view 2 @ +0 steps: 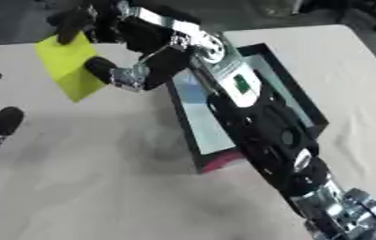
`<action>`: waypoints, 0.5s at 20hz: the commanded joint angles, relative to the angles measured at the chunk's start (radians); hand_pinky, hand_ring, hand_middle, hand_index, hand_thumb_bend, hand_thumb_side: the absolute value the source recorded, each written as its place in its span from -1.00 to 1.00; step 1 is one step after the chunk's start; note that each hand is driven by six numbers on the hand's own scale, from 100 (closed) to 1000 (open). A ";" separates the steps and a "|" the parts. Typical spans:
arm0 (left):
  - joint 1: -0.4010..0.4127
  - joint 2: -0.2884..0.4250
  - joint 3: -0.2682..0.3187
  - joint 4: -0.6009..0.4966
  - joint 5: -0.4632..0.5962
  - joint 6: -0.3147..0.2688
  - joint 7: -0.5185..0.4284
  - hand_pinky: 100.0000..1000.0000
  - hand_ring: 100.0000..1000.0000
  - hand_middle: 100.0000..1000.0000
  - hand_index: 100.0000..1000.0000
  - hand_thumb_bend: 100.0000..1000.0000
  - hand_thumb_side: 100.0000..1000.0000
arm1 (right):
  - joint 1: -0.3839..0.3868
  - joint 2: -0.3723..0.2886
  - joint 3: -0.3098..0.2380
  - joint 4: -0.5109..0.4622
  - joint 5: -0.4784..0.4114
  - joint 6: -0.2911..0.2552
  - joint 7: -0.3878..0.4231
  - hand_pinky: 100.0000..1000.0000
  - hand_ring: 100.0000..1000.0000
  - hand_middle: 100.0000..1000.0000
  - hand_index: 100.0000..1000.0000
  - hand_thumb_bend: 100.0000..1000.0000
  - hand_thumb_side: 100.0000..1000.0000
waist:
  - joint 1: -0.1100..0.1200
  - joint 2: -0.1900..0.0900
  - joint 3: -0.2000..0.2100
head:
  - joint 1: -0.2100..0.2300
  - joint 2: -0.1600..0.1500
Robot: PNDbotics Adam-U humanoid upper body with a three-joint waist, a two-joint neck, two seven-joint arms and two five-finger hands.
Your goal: Pick up the objects with one hand, pass them to the other hand, and then place them into the box on the other side of the table.
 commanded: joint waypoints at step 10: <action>0.048 0.068 0.074 -0.008 0.000 0.020 0.072 0.54 0.28 0.29 0.56 0.37 0.10 | 0.082 -0.153 -0.116 -0.010 0.022 0.018 -0.075 0.73 1.00 -0.51 0.46 -1.00 -0.91 | 0.032 -0.120 -0.050 | 0.012 -0.012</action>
